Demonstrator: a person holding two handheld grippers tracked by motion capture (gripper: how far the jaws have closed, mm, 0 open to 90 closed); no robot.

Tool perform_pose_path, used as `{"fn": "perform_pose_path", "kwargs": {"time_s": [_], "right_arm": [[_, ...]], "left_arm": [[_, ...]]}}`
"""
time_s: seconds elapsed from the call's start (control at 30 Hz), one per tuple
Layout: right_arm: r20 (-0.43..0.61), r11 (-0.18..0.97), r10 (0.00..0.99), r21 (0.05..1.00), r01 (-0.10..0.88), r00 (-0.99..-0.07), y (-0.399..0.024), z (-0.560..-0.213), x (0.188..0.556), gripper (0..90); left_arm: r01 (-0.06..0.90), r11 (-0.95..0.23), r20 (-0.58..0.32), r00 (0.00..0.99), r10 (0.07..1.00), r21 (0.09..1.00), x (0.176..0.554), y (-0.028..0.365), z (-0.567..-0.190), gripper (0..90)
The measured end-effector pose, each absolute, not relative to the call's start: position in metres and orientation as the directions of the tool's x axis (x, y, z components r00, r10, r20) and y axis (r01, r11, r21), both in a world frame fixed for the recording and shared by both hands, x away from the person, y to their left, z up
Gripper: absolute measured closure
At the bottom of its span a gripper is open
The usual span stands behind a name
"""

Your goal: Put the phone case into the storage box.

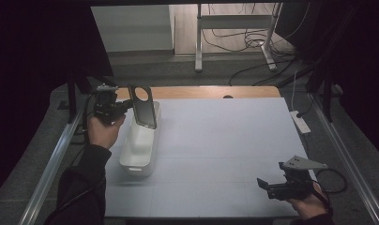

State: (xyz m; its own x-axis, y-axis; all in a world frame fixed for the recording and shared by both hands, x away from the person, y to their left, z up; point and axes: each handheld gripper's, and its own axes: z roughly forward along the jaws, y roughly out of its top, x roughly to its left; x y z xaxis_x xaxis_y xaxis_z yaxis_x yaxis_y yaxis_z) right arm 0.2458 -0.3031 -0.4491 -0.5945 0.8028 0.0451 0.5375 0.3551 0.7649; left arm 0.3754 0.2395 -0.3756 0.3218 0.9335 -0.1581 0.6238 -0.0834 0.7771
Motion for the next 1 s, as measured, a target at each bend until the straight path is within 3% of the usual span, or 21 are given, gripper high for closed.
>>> {"fn": "perform_pose_path", "kwargs": {"time_s": [1.0], "right_arm": [[0.056,0.332,0.816,0.769,0.546,-0.575,-0.310,-0.452,0.235,0.0]], "left_arm": [[0.634,-0.028,-0.161,0.238,0.958,0.772,0.415,0.244,-0.393,89.0]]}}
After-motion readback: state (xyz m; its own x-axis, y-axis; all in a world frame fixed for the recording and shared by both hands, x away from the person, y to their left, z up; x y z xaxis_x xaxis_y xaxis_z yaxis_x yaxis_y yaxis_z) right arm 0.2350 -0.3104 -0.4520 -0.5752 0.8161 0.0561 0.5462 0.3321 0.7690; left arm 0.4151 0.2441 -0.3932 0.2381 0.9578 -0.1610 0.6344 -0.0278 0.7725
